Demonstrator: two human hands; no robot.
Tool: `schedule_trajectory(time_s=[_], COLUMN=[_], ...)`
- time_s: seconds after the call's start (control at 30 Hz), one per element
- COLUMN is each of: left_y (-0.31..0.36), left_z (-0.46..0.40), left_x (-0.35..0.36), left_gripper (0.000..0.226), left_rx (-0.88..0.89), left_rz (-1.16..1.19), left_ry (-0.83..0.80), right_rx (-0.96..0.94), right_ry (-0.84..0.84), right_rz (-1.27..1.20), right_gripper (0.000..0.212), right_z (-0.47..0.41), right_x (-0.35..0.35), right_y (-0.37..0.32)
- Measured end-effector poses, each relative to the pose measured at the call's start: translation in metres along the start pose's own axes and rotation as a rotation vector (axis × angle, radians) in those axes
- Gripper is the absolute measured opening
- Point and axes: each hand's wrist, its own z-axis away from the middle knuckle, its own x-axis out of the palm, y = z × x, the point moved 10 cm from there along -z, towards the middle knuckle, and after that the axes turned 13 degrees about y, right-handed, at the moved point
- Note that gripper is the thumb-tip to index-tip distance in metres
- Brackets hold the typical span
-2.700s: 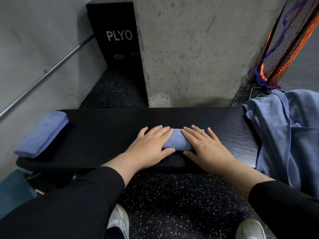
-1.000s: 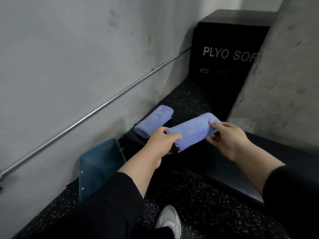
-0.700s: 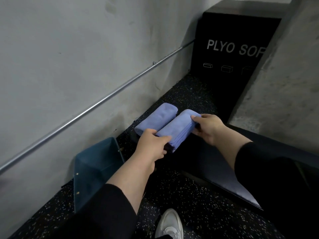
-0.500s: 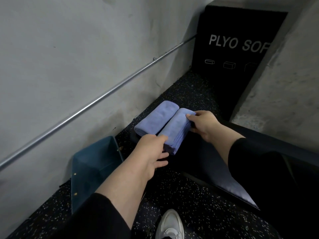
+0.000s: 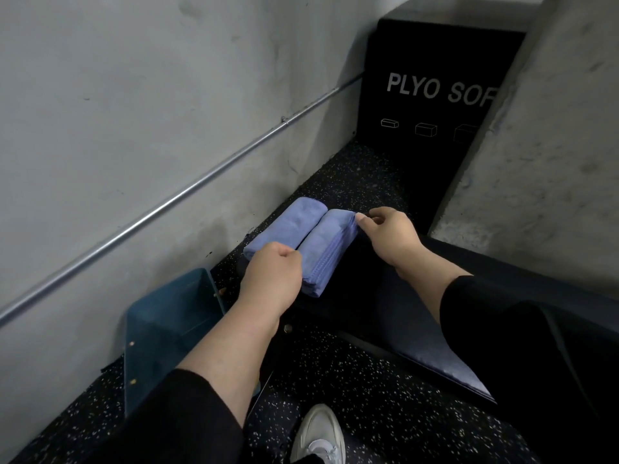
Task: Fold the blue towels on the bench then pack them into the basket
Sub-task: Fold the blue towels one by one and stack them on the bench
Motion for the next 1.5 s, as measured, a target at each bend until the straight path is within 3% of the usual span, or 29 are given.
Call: schedule_trajectory(time_s=[0.23, 0.4, 0.53, 0.8, 1.0, 1.17, 1.4, 1.5], left_y=[0.064, 0.108, 0.145, 0.176, 0.172, 0.166, 0.161, 0.161], left_z=[0.040, 0.110, 0.191, 0.336, 0.392, 0.402, 0.414, 0.413], left_x=[0.027, 0.081, 0.130, 0.210, 0.260, 0.293, 0.315, 0.317], left_gripper=[0.023, 0.018, 0.014, 0.018, 0.020, 0.021, 0.023, 0.022], left_rx=[0.284, 0.460, 0.659, 0.837, 0.998, 0.987, 1.003, 1.010], left_rz=[-0.069, -0.093, -0.169, -0.120, -0.214, -0.271, -0.314, -0.315], left_ry=[-0.016, -0.166, -0.289, -0.461, -0.508, -0.552, -0.606, -0.607], right_rx=[-0.037, -0.117, -0.136, -0.150, 0.028, 0.236, 0.240, 0.208], right_ry=[0.049, 0.095, 0.212, 0.491, 0.580, 0.504, 0.544, 0.605], right_rz=[0.017, 0.122, 0.281, 0.501, 0.658, 0.819, 0.996, 0.972], right_gripper=[0.044, 0.036, 0.033, 0.027, 0.037, 0.045, 0.015, 0.021], right_z=[0.056, 0.114, 0.157, 0.201, 0.211, 0.209, 0.185, 0.183], right_x=[-0.086, -0.189, -0.294, -0.448, -0.538, -0.567, -0.566, -0.567], right_y=[0.018, 0.058, 0.103, 0.172, 0.246, 0.298, 0.304, 0.297])
